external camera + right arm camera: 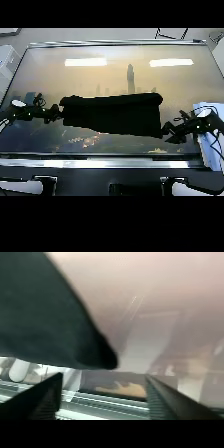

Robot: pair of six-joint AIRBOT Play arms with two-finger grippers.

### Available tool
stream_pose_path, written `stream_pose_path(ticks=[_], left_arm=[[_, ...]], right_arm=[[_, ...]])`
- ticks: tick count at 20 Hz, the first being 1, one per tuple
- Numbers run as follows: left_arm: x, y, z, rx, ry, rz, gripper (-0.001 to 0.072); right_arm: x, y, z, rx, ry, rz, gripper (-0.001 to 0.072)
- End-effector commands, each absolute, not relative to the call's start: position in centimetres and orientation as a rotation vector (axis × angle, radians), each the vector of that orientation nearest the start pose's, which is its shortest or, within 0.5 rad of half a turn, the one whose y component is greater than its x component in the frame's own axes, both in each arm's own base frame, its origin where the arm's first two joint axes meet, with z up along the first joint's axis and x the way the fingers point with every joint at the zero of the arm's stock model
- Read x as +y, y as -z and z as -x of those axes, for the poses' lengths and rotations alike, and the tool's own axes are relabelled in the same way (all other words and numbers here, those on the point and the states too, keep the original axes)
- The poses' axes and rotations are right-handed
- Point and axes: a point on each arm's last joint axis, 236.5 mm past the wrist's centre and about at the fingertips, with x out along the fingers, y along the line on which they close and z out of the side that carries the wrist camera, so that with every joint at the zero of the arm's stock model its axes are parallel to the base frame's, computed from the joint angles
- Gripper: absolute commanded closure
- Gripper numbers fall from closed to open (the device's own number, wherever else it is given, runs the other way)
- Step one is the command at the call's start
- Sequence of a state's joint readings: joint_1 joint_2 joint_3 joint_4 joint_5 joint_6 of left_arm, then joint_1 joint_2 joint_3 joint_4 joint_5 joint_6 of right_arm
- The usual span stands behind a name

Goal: Fold the clothes and pants, and hang the long-sleeved shirts on hangers.

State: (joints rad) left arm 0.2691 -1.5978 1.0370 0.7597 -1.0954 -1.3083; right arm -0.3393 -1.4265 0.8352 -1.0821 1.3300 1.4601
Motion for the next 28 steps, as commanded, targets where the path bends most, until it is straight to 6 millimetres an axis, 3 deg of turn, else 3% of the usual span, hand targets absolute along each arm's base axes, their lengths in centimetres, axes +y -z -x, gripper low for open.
stream_pose_path(ticks=[1, 2, 3, 4, 6, 7, 8, 9, 10, 11, 12, 13, 14, 15, 16, 17, 20, 22, 25, 28], left_arm=[[-5.1, 7.6, -39.6, 1.357, 0.244, 0.844, 0.0683], [-5.3, 7.4, -39.4, 1.365, 0.254, 0.844, 0.0683], [-5.5, 7.1, -39.1, 1.372, 0.266, 0.843, 0.0683], [-5.6, 6.6, -39.0, 1.372, 0.28, 0.836, 0.0684], [-5.5, 4.1, -39.6, 1.325, 0.322, 0.793, 0.0685], [-5.1, 1.8, -40.6, 1.266, 0.333, 0.762, 0.0686], [-4.5, -1.8, -42.0, 1.17, 0.345, 0.713, 0.0687], [-4.0, -6.1, -43.3, 1.065, 0.359, 0.657, 0.0687], [-3.5, -11.8, -44.5, 0.932, 0.373, 0.585, 0.0686], [-3.4, -18.0, -44.9, 0.794, 0.389, 0.511, 0.0686], [-3.4, -25.4, -44.4, 0.629, 0.403, 0.422, 0.0685], [-3.7, -32.5, -43.0, 0.463, 0.413, 0.322, 0.0685], [-4.0, -39.5, -40.6, 0.292, 0.405, 0.219, 0.0684], [-4.2, -44.8, -37.8, 0.158, 0.38, 0.145, 0.0684], [-4.8, -49.0, -34.5, 0.052, 0.364, 0.087, 0.0684], [-5.4, -51.4, -31.7, -0.01, 0.352, 0.066, 0.0685], [-7.2, -54.9, -24.9, -0.122, 0.352, 0.061, 0.0684], [-7.7, -56.9, -21.9, -0.206, 0.343, 0.052, 0.0685], [-7.0, -59.2, -18.8, -0.295, 0.271, 0.02, 0.0685], [-6.2, -59.0, -18.4, -0.278, 0.22, 0.009, 0.0685]], right_arm=[[4.2, 11.0, -28.5, 1.649, -0.067, -0.748, 0.0236], [4.7, 11.1, -29.2, 1.623, -0.061, -0.747, 0.0365], [5.2, 11.0, -29.9, 1.6, -0.061, -0.751, 0.0559], [5.5, 10.6, -30.5, 1.586, -0.073, -0.756, 0.0672], [5.3, 8.0, -32.5, 1.523, -0.11, -0.732, 0.0674], [5.0, 5.5, -34.2, 1.454, -0.142, -0.693, 0.0674], [4.5, 2.2, -36.3, 1.359, -0.165, -0.649, 0.0674], [3.9, -2.6, -38.8, 1.22, -0.194, -0.582, 0.0674], [3.1, -8.6, -41.0, 1.058, -0.218, -0.495, 0.0674], [2.1, -15.1, -42.4, 0.893, -0.218, -0.391, 0.0674], [0.8, -22.2, -43.1, 0.717, -0.188, -0.294, 0.0674], [-0.4, -30.1, -42.4, 0.522, -0.142, -0.196, 0.0673], [-1.3, -37.3, -40.5, 0.344, -0.094, -0.114, 0.0673], [-1.8, -42.6, -37.8, 0.213, -0.055, -0.057, 0.0673], [-1.8, -46.7, -34.7, 0.111, -0.027, -0.014, 0.0673], [-1.5, -49.1, -32.0, 0.046, -0.014, 0.005, 0.0673], [-0.5, -51.9, -25.9, -0.044, 0.001, 0.003, 0.0673], [-0.1, -53.2, -23.6, -0.096, 0.002, -0.011, 0.0673], [0.1, -54.4, -21.8, -0.149, 0.009, -0.021, 0.0673], [-0.7, -53.9, -21.8, -0.129, 0.041, -0.039, 0.0673]])
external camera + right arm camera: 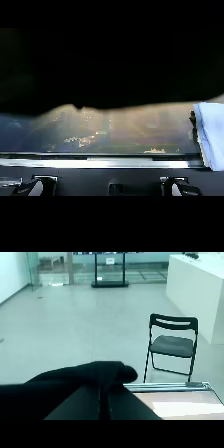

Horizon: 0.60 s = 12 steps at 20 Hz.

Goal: Fold the clothes and pants, and hang the long-sleeved shirts on hangers.

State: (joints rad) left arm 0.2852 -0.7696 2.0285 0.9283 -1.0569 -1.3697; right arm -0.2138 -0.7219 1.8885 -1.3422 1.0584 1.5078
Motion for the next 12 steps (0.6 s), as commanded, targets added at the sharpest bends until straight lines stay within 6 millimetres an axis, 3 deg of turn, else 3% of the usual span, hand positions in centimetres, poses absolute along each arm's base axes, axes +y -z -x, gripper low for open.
stream_pose_path(ticks=[1, 2, 3, 4, 6, 8, 10, 12], left_arm=[[-5.5, -57.5, -19.5, -0.212, 0.199, 0.011, 0.0685], [-4.9, -55.4, -21.0, -0.121, 0.184, 0.022, 0.0685], [-4.2, -52.2, -23.1, 0.005, 0.177, 0.034, 0.0685], [-3.8, -48.6, -25.3, 0.141, 0.189, 0.056, 0.0685], [-3.2, -39.4, -30.4, 0.437, 0.23, 0.134, 0.0685], [-3.6, -28.7, -35.0, 0.695, 0.287, 0.198, 0.0685], [-4.9, -17.9, -38.1, 0.894, 0.306, 0.28, 0.0684], [-5.7, -8.7, -39.8, 1.031, 0.278, 0.346, 0.0684]], right_arm=[[-1.1, -53.2, -22.4, -0.099, 0.056, -0.035, 0.0673], [-1.5, -52.1, -23.2, -0.052, 0.067, -0.032, 0.0673], [-1.9, -49.8, -24.7, 0.046, 0.071, -0.036, 0.0674], [-2.2, -46.0, -26.7, 0.201, 0.067, -0.048, 0.0675], [-2.7, -35.3, -30.7, 0.612, 0.04, -0.095, 0.0676], [-2.2, -24.4, -34.1, 0.966, -0.014, -0.162, 0.0676], [-1.3, -15.0, -38.1, 1.133, -0.043, -0.189, 0.0676], [-0.1, -6.9, -41.7, 1.21, -0.04, -0.226, 0.0676]])
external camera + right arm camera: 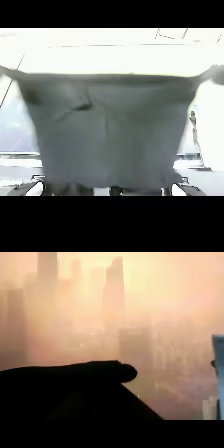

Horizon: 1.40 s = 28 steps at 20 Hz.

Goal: Fold the clothes and pants, and hang the long-sleeved shirts on hangers.

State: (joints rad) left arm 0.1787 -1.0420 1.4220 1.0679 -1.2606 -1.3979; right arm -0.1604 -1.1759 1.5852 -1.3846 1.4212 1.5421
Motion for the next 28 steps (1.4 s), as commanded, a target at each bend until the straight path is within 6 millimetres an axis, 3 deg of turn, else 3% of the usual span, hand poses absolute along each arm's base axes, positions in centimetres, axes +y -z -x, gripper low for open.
stream_pose_path(ticks=[1, 3, 5, 7, 9, 11, 14, 17, 20, 22, 24, 25, 26, 28], left_arm=[[-5.8, -4.7, -40.6, 1.086, 0.255, 0.381, 0.0684], [-5.8, 0.4, -43.0, 1.131, 0.217, 0.453, 0.0684], [-5.2, 2.3, -46.7, 1.084, 0.178, 0.508, 0.0684], [-4.3, 1.7, -51.4, 0.958, 0.137, 0.54, 0.0683], [-3.7, -0.2, -55.6, 0.819, 0.109, 0.531, 0.0683], [-4.5, -1.5, -58.2, 0.732, 0.116, 0.49, 0.0683], [-7.5, -0.4, -59.4, 0.722, 0.15, 0.464, 0.0683], [-10.1, 2.2, -57.9, 0.824, 0.199, 0.463, 0.0685], [-8.7, -0.1, -55.1, 0.899, 0.238, 0.384, 0.0685], [-7.3, 0.0, -49.6, 1.106, 0.286, 0.309, 0.0684], [-7.7, 1.5, -41.8, 1.427, 0.381, 0.314, 0.0684], [-8.1, 2.1, -38.9, 1.542, 0.402, 0.334, 0.0684], [-8.5, 2.7, -37.0, 1.611, 0.418, 0.332, 0.0684], [-8.9, 4.3, -35.6, 1.65, 0.416, 0.325, 0.0684]], right_arm=[[0.3, -3.7, -43.2, 1.241, -0.013, -0.27, 0.0675], [1.1, 1.0, -46.3, 1.249, 0.034, -0.397, 0.0674], [1.6, 2.7, -50.1, 1.145, 0.045, -0.499, 0.0673], [0.4, 1.0, -54.4, 0.942, 0.07, -0.531, 0.0673], [-1.1, -1.5, -57.5, 0.757, 0.104, -0.556, 0.0673], [-2.0, -2.8, -59.2, 0.655, 0.123, -0.572, 0.0673], [-2.0, -1.7, -59.1, 0.676, 0.127, -0.573, 0.0673], [-1.3, 0.9, -57.3, 0.806, 0.125, -0.555, 0.0673], [-1.9, 0.3, -54.3, 0.927, 0.129, -0.549, 0.0672], [-2.0, 0.5, -49.8, 1.107, 0.072, -0.421, 0.0672], [-2.2, 2.4, -43.6, 1.371, 0.059, -0.324, 0.0672], [-2.2, 3.3, -41.3, 1.466, 0.063, -0.308, 0.0672], [-2.1, 4.2, -40.0, 1.518, 0.053, -0.299, 0.0672], [-1.9, 5.7, -38.9, 1.548, 0.051, -0.303, 0.0672]])
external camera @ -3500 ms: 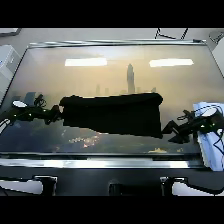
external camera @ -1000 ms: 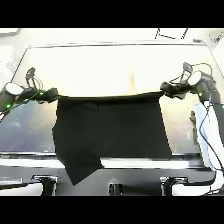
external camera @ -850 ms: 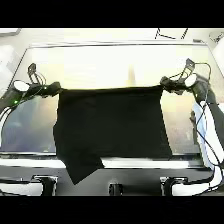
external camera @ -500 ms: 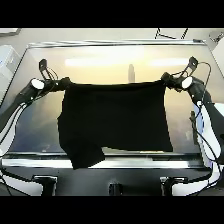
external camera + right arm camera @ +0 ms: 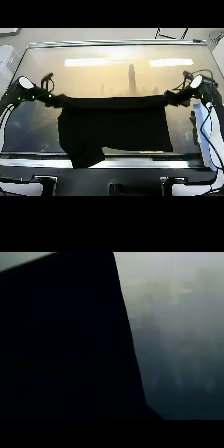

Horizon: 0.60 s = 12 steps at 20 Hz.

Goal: Fold the clothes and pants, and hang the long-sleeved shirts on hangers.

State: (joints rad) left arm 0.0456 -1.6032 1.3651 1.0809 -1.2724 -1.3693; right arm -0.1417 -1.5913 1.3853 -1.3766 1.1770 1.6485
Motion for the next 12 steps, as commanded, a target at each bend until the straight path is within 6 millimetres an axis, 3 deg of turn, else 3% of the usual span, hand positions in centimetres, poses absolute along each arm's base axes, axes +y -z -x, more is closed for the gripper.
stream_pose_path(ticks=[1, 3, 6, 7, 8, 9, 10, 12], left_arm=[[-8.9, 5.2, -35.5, 1.648, 0.398, 0.337, 0.0684], [-8.7, 6.6, -35.9, 1.624, 0.357, 0.359, 0.0684], [-8.6, 7.2, -36.4, 1.601, 0.327, 0.374, 0.0684], [-8.8, 7.0, -36.3, 1.606, 0.326, 0.396, 0.0669], [-8.9, 6.5, -36.0, 1.622, 0.341, 0.408, 0.0512], [-8.6, 5.6, -35.5, 1.654, 0.359, 0.406, 0.021], [-7.8, 4.4, -34.8, 1.685, 0.374, 0.4, 0.0121], [-5.0, 2.5, -33.2, 1.73, 0.34, 0.38, 0.0122]], right_arm=[[-1.8, 6.2, -38.7, 1.553, 0.052, -0.308, 0.0672], [-1.3, 7.0, -37.8, 1.583, 0.046, -0.326, 0.0672], [-0.9, 7.3, -37.0, 1.61, 0.062, -0.362, 0.0668], [-0.8, 7.2, -37.3, 1.601, 0.06, -0.371, 0.0589], [-0.8, 6.8, -37.6, 1.587, 0.058, -0.373, 0.0412], [-0.9, 5.9, -38.0, 1.575, 0.052, -0.366, 0.0273], [-1.2, 4.6, -38.3, 1.558, 0.025, -0.32, 0.0184], [-3.5, 2.5, -37.6, 1.563, 0.048, -0.287, 0.0171]])
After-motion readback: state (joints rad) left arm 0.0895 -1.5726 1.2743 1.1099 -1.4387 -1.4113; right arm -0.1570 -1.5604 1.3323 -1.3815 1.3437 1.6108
